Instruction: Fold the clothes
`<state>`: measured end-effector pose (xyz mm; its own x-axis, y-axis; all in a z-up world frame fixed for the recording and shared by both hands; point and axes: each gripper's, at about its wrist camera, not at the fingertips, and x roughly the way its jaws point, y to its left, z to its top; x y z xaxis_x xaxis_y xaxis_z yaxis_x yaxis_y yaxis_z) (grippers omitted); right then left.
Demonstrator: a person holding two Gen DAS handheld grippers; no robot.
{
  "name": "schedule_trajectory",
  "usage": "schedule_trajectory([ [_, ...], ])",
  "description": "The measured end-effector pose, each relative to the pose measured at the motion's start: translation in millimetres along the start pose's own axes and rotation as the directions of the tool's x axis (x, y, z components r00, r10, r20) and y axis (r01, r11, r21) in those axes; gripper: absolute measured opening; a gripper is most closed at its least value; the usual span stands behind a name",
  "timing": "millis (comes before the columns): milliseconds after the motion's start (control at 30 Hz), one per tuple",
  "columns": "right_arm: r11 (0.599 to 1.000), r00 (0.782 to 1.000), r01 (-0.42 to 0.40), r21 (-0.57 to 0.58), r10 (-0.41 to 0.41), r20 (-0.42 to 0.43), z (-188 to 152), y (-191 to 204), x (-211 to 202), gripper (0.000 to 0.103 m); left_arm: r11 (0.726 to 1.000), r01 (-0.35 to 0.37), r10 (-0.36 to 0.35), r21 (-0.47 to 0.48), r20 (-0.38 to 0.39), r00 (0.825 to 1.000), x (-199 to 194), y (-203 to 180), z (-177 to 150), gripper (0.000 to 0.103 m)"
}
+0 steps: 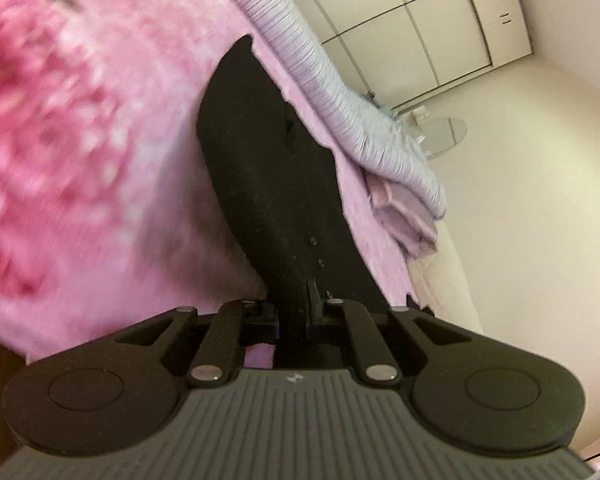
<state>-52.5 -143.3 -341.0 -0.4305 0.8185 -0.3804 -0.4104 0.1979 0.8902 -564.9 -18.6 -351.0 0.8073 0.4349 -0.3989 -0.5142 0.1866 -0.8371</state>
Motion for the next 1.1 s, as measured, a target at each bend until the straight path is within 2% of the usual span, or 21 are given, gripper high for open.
schedule_trajectory([
  [100, 0.999, 0.999, 0.028, 0.034, -0.028, -0.021, -21.4, -7.3, -11.6, 0.009, 0.999, -0.018, 0.016, -0.036, -0.030, 0.999, -11.8, 9.9, -21.7, 0.007],
  [200, 0.997, 0.999, 0.041, 0.062, -0.039, -0.031, -37.1, -14.2, -20.7, 0.009, 0.998, -0.016, 0.014, -0.063, -0.038, 0.999, -20.4, 13.9, -29.8, 0.007],
  [333, 0.999, 0.999, 0.032, 0.021, -0.031, -0.032, -38.3, -1.3, -26.8, 0.009, 0.999, 0.007, -0.008, -0.045, -0.027, 1.000, -27.6, 5.4, -22.1, 0.007],
  [467, 0.997, 0.999, 0.010, -0.072, -0.013, -0.031, -27.3, 19.8, -31.8, 0.009, 0.997, 0.059, -0.060, -0.051, -0.016, 0.998, -21.1, -10.2, 0.2, 0.007],
  [633, 0.982, 1.000, -0.031, -0.187, 0.030, -0.008, 12.3, 51.7, -17.9, 0.010, 0.994, 0.108, -0.108, -0.017, 0.003, 0.994, 3.1, -33.9, 51.7, 0.007],
  [733, 0.972, 0.999, -0.049, -0.229, 0.052, 0.010, 47.1, 70.0, 6.8, 0.010, 0.995, 0.102, -0.102, 0.012, 0.019, 0.995, 33.1, -47.2, 91.5, 0.008],
  [867, 0.976, 0.999, -0.003, -0.219, 0.015, 0.052, 97.7, 79.4, 62.3, 0.010, 0.999, 0.033, -0.034, 0.033, 0.029, 0.999, 95.2, -48.4, 145.2, 0.009],
  [933, 0.977, 0.998, 0.042, -0.209, -0.029, 0.064, 115.2, 73.5, 85.1, 0.012, 1.000, -0.016, 0.016, 0.022, 0.004, 1.000, 128.0, -37.9, 167.4, 0.012],
  [1033, 0.967, 0.993, 0.102, -0.233, -0.087, 0.075, 128.1, 60.6, 98.6, 0.030, 0.997, -0.083, 0.083, -0.008, -0.059, 0.995, 159.6, -18.7, 188.4, 0.019],
  [1100, 0.958, 0.989, 0.142, -0.249, -0.125, 0.083, 136.8, 52.0, 107.6, 0.048, 0.996, -0.088, 0.087, -0.010, -0.087, 0.992, 168.5, -7.0, 195.1, 0.019],
])
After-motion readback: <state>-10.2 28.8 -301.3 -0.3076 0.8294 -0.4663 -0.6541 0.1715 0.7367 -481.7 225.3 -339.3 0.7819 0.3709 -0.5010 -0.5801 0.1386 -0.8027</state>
